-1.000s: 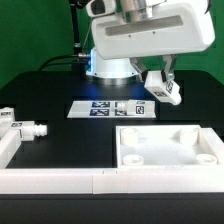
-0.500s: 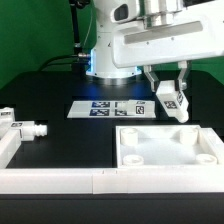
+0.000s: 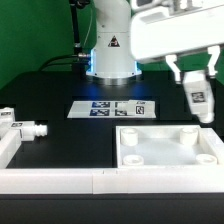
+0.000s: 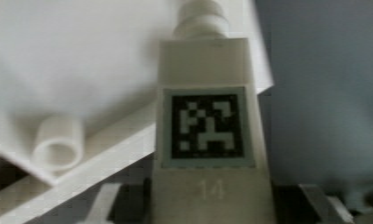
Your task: Assemble one leg
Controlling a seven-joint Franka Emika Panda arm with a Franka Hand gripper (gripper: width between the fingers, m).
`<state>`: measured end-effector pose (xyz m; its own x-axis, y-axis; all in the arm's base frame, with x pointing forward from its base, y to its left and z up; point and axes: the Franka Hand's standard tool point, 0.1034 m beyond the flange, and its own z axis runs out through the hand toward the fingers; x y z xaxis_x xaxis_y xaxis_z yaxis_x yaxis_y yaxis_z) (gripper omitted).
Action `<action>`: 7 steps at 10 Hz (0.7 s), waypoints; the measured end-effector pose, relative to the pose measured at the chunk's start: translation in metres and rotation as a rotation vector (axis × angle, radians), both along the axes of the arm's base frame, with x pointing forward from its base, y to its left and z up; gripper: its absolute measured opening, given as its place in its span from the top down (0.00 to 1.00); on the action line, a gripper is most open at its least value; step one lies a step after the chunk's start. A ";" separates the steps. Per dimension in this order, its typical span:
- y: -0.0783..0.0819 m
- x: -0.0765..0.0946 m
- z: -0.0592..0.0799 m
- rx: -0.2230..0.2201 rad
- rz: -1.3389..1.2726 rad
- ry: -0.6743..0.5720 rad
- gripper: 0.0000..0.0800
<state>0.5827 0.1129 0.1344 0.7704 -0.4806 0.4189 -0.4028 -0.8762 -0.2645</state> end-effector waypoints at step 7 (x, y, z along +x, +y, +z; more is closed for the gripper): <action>-0.017 0.047 0.026 -0.171 0.244 -0.052 0.64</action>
Offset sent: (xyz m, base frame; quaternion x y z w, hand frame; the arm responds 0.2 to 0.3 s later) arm 0.0443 -0.0400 0.0256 -0.0612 0.0548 -0.2287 0.9700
